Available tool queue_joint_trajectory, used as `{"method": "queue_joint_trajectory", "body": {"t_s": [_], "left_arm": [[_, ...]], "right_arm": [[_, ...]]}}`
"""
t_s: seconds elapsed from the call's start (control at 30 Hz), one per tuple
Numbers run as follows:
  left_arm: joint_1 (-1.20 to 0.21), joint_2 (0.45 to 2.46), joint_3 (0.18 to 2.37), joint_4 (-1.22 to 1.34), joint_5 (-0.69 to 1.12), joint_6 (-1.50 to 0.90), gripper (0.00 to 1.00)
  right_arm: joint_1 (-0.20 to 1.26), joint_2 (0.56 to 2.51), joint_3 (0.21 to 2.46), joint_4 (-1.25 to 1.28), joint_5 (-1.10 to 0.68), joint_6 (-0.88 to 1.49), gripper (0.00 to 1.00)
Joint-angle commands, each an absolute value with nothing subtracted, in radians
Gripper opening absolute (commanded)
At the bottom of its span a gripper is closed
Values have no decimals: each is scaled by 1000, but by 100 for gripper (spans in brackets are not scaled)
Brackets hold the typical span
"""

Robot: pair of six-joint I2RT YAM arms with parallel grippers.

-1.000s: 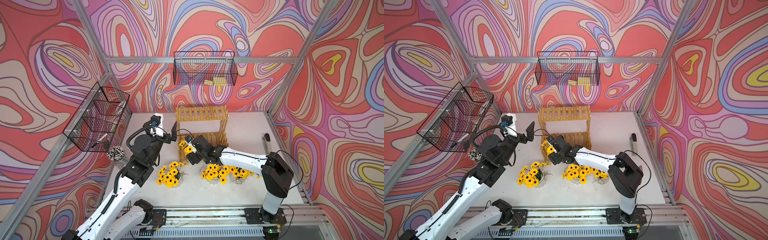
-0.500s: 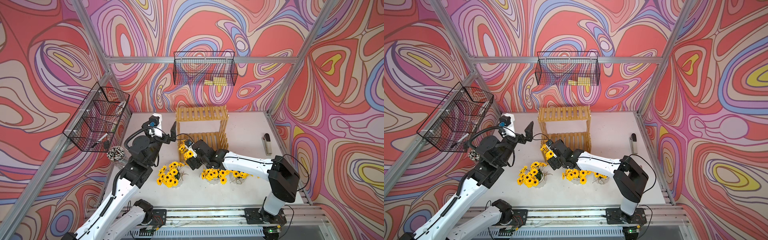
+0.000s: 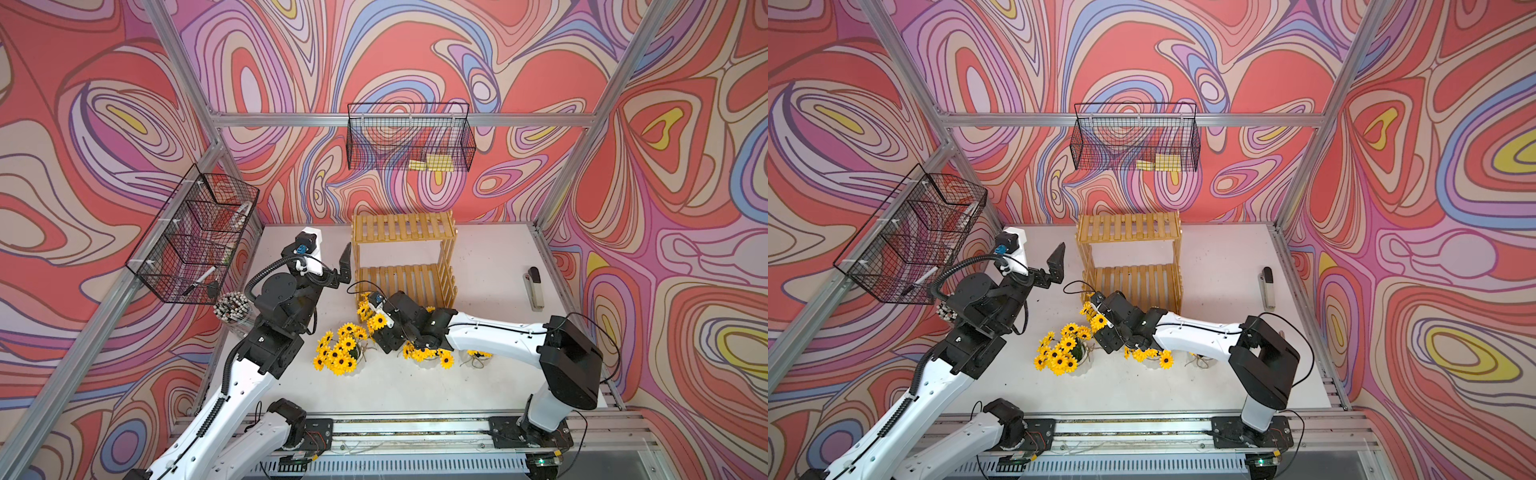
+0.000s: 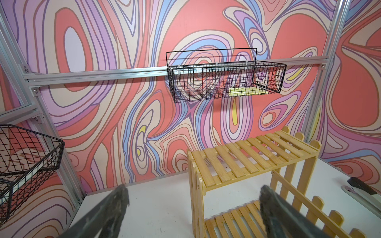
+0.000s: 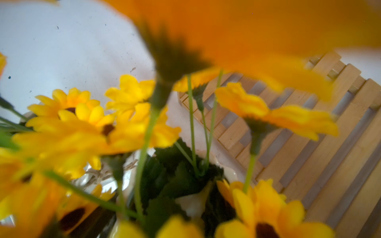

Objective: Take the sunflower pots off the shelves
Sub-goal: Place the sunflower pot at the center of the board.

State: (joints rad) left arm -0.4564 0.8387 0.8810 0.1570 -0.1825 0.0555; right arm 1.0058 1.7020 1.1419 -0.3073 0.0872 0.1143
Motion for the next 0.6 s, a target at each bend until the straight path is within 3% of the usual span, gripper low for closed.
{"method": "queue_joint_trajectory", "body": {"t_s": [0.0,0.57], "left_arm": [[-449,824,885,157,-172,56,100],[-448,818,883,153,-175,58,100]], "right_arm": [[1022,1652,1129,-251,96,137,49],[1066,1646,1053,-203,101,158,51]]}}
